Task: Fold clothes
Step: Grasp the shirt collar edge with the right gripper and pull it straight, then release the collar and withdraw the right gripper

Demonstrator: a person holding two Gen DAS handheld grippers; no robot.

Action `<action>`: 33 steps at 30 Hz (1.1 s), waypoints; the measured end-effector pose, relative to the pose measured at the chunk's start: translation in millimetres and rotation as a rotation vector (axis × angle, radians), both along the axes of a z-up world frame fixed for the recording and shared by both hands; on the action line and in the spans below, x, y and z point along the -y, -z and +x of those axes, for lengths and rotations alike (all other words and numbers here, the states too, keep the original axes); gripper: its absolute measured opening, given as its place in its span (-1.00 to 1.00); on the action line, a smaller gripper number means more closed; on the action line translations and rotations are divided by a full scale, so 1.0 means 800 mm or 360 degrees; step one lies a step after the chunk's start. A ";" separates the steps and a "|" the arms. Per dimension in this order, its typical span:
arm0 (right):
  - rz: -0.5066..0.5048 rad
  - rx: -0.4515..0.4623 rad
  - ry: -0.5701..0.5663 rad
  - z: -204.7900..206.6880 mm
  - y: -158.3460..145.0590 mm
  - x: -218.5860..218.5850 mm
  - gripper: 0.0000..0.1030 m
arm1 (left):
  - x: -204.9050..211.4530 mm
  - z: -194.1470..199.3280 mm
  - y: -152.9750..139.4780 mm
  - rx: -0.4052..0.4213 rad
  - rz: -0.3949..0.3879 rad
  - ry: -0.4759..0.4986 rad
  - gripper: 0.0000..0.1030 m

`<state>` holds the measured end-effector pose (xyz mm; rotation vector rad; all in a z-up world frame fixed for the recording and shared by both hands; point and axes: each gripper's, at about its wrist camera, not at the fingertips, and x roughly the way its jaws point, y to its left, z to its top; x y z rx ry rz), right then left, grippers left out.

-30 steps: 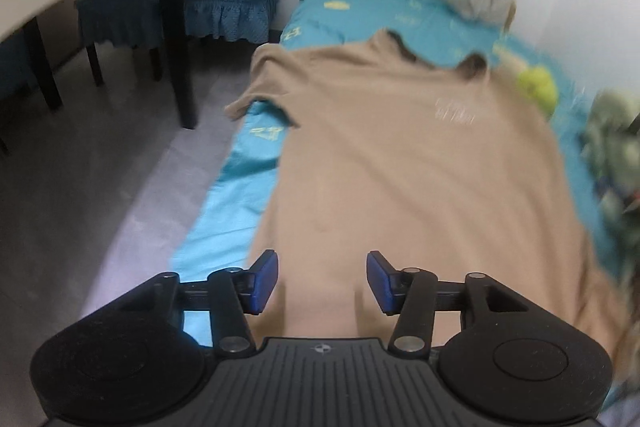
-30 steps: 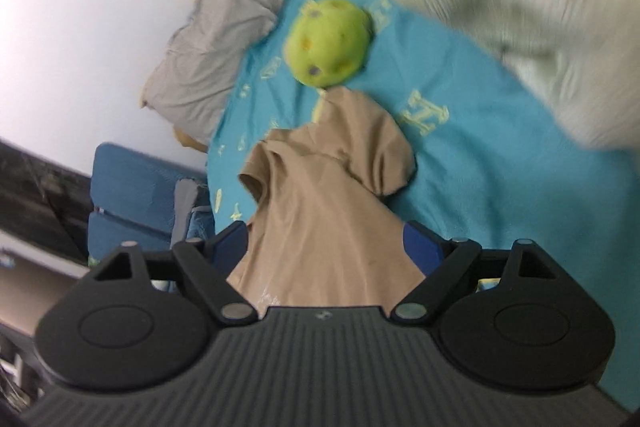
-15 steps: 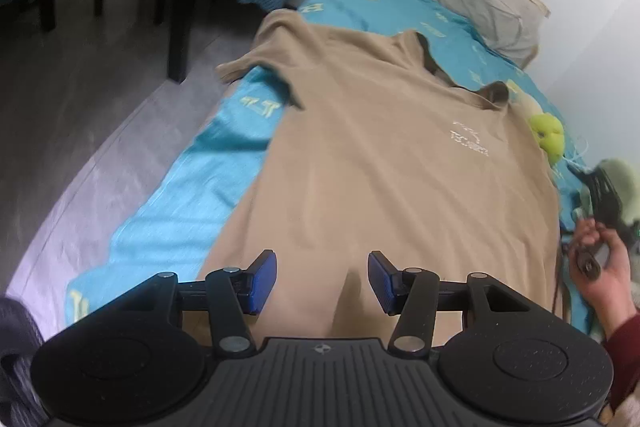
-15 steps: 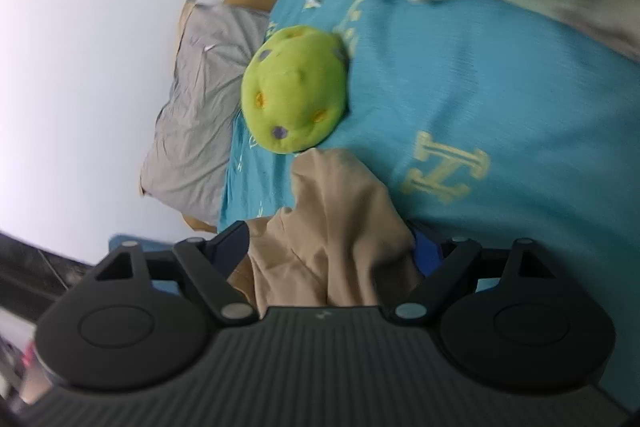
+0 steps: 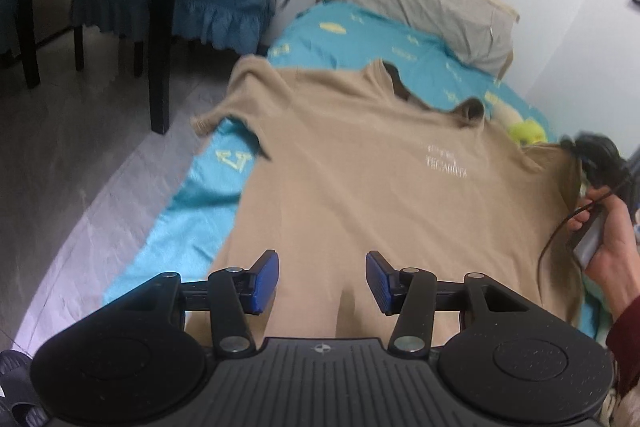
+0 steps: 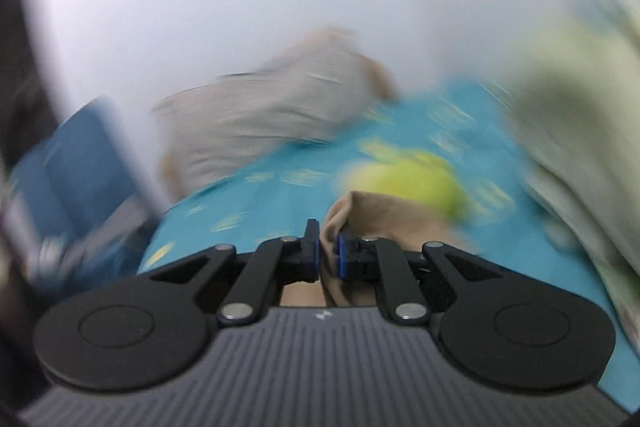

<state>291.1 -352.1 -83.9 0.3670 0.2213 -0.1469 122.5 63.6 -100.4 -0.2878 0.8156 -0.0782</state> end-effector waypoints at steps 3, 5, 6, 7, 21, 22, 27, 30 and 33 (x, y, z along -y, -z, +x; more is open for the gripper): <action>-0.0313 -0.0035 -0.0353 0.003 -0.006 -0.105 -0.77 | -0.009 -0.002 -0.005 0.0008 -0.0028 -0.0034 -0.03; -0.0402 -0.0155 -0.0523 0.006 0.017 -0.147 -0.77 | -0.016 -0.003 -0.007 0.0021 -0.0037 -0.0056 -0.04; -0.0445 -0.0216 -0.0607 0.007 0.029 -0.167 -0.77 | -0.019 -0.004 -0.008 0.0032 -0.0035 -0.0068 -0.04; -0.0487 -0.0277 -0.0691 0.009 0.040 -0.188 -0.75 | -0.022 -0.004 -0.010 0.0042 -0.0034 -0.0079 -0.04; -0.0054 -0.0348 -0.0459 -0.123 -0.057 -0.127 1.00 | -0.012 -0.025 -0.035 0.0211 0.0098 0.0030 0.06; -0.0035 -0.0361 -0.0423 -0.138 -0.068 -0.123 1.00 | -0.010 -0.029 -0.037 0.0217 0.0111 0.0045 0.09; -0.0011 -0.0320 -0.0351 -0.216 -0.111 -0.126 1.00 | -0.008 -0.051 -0.040 0.0217 0.0117 0.0089 0.19; 0.0002 -0.0287 -0.0365 -0.257 -0.125 -0.131 1.00 | -0.004 -0.054 -0.040 0.0217 0.0147 0.0098 0.21; 0.0010 -0.0272 -0.0380 -0.284 -0.128 -0.128 1.00 | 0.006 -0.052 -0.040 0.0212 0.0199 0.0130 0.22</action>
